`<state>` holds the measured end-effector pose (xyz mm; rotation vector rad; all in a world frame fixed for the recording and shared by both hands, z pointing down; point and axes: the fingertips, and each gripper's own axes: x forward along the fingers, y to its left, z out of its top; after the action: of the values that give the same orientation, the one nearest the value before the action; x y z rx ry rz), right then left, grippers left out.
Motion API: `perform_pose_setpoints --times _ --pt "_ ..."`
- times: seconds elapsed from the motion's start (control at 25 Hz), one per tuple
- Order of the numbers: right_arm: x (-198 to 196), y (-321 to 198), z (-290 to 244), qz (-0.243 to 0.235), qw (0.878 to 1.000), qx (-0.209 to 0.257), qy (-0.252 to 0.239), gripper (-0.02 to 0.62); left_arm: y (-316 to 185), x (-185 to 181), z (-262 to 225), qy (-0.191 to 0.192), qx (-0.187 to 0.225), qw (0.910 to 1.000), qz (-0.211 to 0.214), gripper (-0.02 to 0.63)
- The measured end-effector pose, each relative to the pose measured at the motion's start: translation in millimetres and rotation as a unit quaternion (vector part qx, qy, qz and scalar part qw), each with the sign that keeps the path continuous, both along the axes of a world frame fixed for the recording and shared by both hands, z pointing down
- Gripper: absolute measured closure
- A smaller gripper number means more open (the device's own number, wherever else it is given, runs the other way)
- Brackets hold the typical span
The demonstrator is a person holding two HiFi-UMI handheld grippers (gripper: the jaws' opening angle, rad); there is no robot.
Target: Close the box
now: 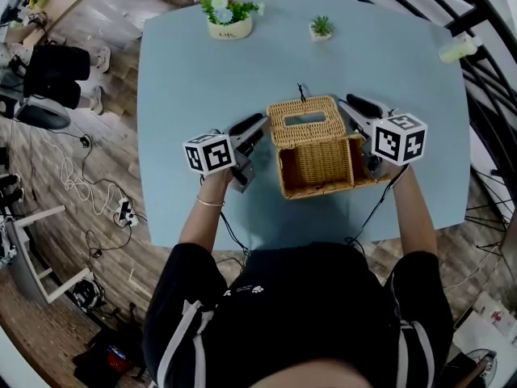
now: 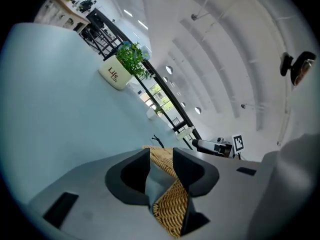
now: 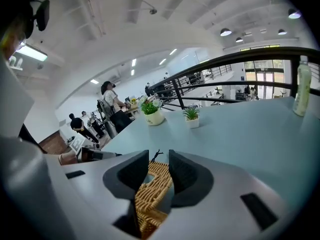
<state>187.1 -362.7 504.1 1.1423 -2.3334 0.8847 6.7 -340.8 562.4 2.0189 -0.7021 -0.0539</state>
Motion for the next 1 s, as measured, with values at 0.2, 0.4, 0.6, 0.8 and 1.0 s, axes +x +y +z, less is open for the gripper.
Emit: perform_pose_setpoints --times 0.2,0.4,0.6,0.8,1.0 --pt "-2 2 1 -0.001 1.0 0.0 -0.004 0.468 -2 0 9 0.022 -0.035 0.9991 -0.007 0.483" --pt "-5 1 0 -0.002 1.0 0.003 0.002 0.466 -5 7 14 0.054 -0.068 0.9962 -0.003 0.483" --pt "-2 2 -2 0.005 1.0 0.005 0.001 0.466 -8 10 16 0.08 -0.078 0.9937 -0.007 0.483" --pt "-1 4 1 0.007 1.0 0.005 0.005 0.468 -8 9 17 0.086 -0.081 0.993 -0.009 0.483" --pt "7 3 5 0.007 1.0 0.007 0.03 0.468 -11 10 11 0.088 -0.068 0.9936 -0.017 0.486"
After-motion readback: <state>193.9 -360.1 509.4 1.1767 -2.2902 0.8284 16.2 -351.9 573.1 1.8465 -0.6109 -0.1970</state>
